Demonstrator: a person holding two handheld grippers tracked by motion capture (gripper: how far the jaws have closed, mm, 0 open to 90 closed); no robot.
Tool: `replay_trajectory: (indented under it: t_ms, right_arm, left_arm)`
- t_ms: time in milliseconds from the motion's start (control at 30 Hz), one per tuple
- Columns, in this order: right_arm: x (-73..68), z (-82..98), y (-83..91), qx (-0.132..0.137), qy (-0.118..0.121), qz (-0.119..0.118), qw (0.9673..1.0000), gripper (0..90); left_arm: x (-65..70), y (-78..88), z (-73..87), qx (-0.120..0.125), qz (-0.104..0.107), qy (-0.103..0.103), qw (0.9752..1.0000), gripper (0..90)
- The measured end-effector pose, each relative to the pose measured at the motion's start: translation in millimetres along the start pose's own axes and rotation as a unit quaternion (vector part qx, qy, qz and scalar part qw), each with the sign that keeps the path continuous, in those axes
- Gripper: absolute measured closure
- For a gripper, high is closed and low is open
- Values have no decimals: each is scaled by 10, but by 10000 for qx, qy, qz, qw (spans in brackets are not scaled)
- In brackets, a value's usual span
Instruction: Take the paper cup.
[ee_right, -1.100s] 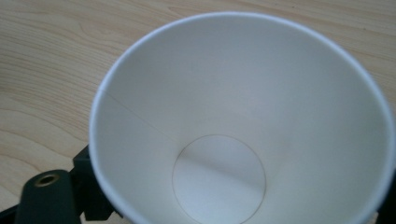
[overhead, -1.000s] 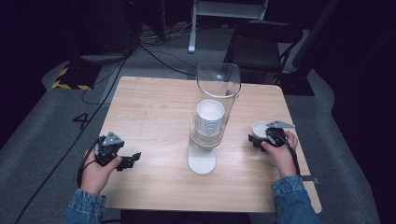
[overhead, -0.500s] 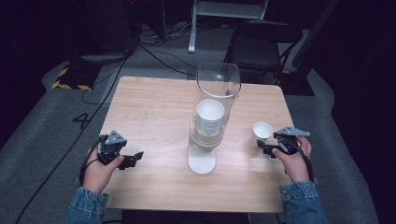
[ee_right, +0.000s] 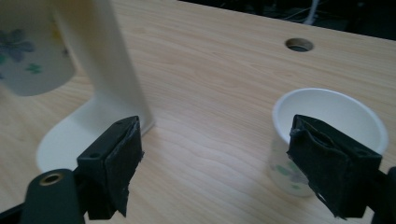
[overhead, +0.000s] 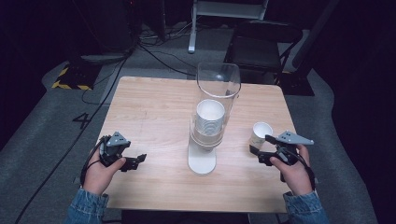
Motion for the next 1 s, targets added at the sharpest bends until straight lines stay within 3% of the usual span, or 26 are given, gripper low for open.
replay_trajectory:
  t_ms: [200, 267, 367, 533, 667, 800, 1000]
  right_arm:
    - [-395, 4, -95, -130, 366, -558, 9977, 228]
    - [-478, 5, -116, -3, 402, -644, 9971, 258]
    - [-584, 99, -202, -111, 401, -858, 9954, 258]
    - [-658, 209, -304, -308, 441, -928, 9942, 258]
    - [-707, 300, -360, -668, 432, -1012, 9917, 258]
    - [-744, 439, -463, -1103, 514, -1106, 9864, 233]
    - [-743, 515, -580, -1138, 680, -970, 9864, 185]
  left_arm:
    - [30, -5, -7, -8, 65, -108, 9999, 175]
    - [41, -7, -3, -34, 81, -107, 9999, 175]
    - [59, -13, 1, -54, 116, -119, 9998, 175]
    - [77, -27, 6, -108, 142, -191, 9997, 176]
    - [87, -43, 16, -153, 141, -220, 9995, 176]
    - [95, -55, 31, -210, 165, -267, 9993, 176]
    - [103, -85, 61, -311, 189, -269, 9990, 175]
Point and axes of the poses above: each handheld gripper's, and its own axes: y roughly backward along the jaws, z roughly out of its underside, x roughly to its right, the point moved 8 cm from there along -y, roughly forward along the jaws, and after that the axes turned 6 degrees about -z, right-handed, at the moved point
